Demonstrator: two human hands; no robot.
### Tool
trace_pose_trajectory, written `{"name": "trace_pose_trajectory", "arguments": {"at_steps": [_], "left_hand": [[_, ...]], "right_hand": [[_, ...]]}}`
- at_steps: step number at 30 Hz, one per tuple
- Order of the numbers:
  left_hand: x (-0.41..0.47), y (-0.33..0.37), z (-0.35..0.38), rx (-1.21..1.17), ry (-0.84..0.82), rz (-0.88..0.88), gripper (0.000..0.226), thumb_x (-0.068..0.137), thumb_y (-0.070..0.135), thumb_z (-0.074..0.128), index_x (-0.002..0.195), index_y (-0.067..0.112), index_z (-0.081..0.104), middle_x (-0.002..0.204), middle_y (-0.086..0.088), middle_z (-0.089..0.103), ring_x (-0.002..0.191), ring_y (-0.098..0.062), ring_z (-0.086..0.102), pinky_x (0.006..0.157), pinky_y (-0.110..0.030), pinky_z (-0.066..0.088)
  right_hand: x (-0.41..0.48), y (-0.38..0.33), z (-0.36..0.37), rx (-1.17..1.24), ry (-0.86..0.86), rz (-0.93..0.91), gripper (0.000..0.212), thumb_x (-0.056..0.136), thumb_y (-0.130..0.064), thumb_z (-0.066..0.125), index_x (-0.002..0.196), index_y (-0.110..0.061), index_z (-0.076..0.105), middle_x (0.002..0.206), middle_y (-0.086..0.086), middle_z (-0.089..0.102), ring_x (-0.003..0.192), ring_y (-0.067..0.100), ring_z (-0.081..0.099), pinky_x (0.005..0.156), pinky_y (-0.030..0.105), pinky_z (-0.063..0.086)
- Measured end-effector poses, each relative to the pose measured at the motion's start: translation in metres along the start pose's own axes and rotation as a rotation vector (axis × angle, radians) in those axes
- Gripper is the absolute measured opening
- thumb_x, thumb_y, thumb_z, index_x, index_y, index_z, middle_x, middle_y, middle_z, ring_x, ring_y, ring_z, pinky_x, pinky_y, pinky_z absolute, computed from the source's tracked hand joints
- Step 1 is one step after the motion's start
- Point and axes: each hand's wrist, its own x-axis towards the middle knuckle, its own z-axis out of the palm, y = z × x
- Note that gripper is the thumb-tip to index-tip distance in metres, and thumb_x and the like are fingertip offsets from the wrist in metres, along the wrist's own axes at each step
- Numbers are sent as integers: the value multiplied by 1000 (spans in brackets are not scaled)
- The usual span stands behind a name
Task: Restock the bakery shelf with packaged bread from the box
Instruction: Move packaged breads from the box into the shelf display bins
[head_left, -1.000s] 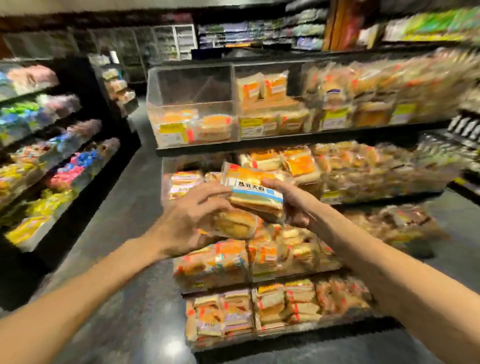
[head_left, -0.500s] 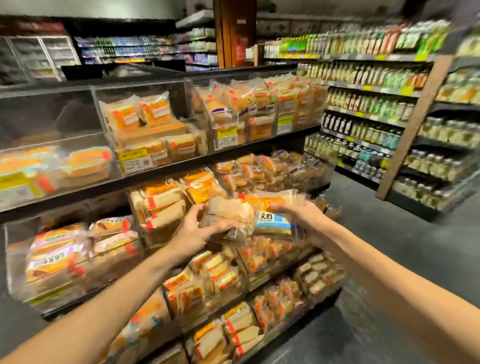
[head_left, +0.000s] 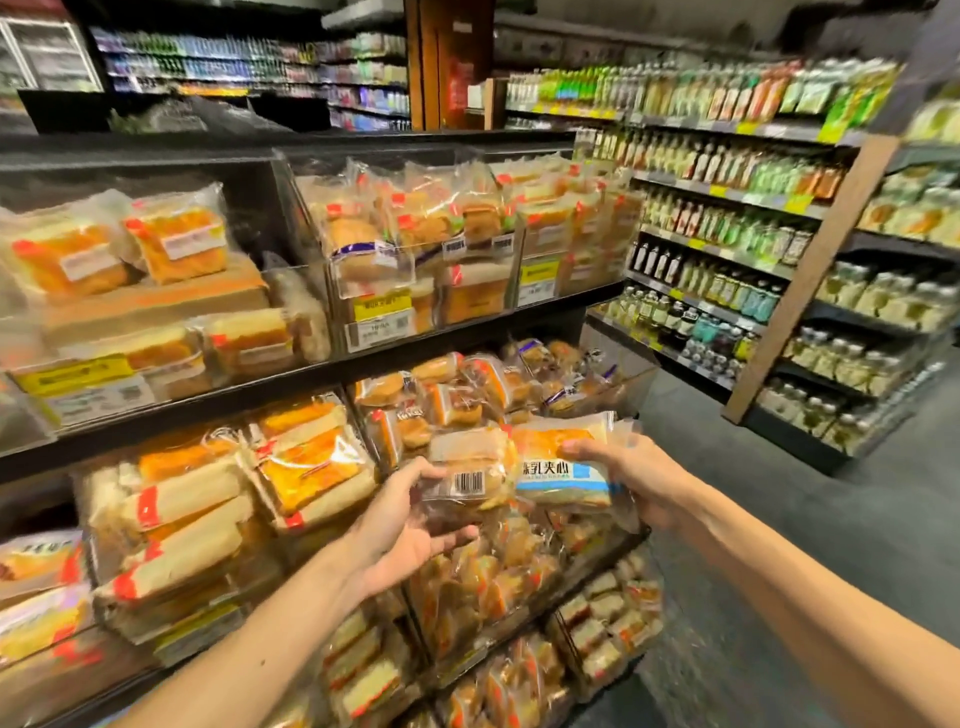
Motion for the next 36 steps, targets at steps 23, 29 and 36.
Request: {"name": "trace_pose_trajectory", "arguments": {"at_steps": [23,29,36], "left_hand": [[116,51,-30,1694,938,884,69,71,0,82,134,20,60,128,-8,60,116,-24,49,98,-43,49],[126,37,-44,2056,782,790,80,64,2,85,138,15,56,135,-16,56,121,-35,54,108,-41,40],[116,31,-34,2164,831,529,71,80,45,40,149,30,35,150,-11,44,133,-31,47,98,-49,47]], "right_hand": [[194,-70,-90,-33,-367,37,58,70,-35,82,115,0,69,105,18,74,100,34,71,93,47,55],[191,-74,-71,27,-456,47,40,82,-26,75,112,1,70,99,18,75,81,25,75,61,30,58],[182,-72,-68,-13,-517,55,50,79,-35,77,116,-2,69,105,16,75,93,27,73,60,28,57]]}}
